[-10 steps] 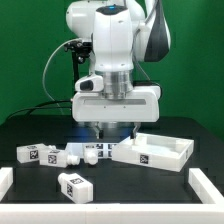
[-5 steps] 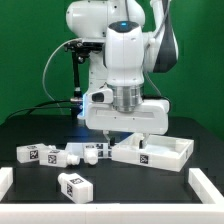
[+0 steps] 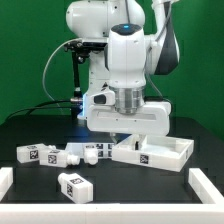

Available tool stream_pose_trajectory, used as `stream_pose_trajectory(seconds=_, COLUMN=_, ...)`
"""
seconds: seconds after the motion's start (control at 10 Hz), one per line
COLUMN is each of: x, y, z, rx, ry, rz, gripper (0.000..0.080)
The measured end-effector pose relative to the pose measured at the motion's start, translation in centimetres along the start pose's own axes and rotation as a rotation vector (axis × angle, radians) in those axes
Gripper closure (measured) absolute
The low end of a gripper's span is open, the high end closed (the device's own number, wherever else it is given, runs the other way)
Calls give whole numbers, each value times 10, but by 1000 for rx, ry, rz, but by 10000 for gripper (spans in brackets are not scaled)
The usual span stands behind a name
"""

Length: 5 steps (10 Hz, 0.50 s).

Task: Assemble one leg

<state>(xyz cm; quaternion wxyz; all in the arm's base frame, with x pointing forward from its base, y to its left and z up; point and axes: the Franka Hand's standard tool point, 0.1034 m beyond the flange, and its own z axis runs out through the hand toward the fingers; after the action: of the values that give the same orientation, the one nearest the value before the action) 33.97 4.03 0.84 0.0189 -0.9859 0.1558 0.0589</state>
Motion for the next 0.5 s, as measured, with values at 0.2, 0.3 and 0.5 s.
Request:
stream_pose_trajectory(seconds=0.2, x=0, y=0, z=0, rx=0, ry=0, rz=-1, gripper=558)
stream_pose_trajectory(seconds=0.3, x=4, y=1, z=-2, rx=1, ry=0, rz=-25, gripper=727)
stream_pose_trajectory(seconds=0.5, x=33, y=4, z=-17, rx=18, ry=-14, rz=-124, gripper=746)
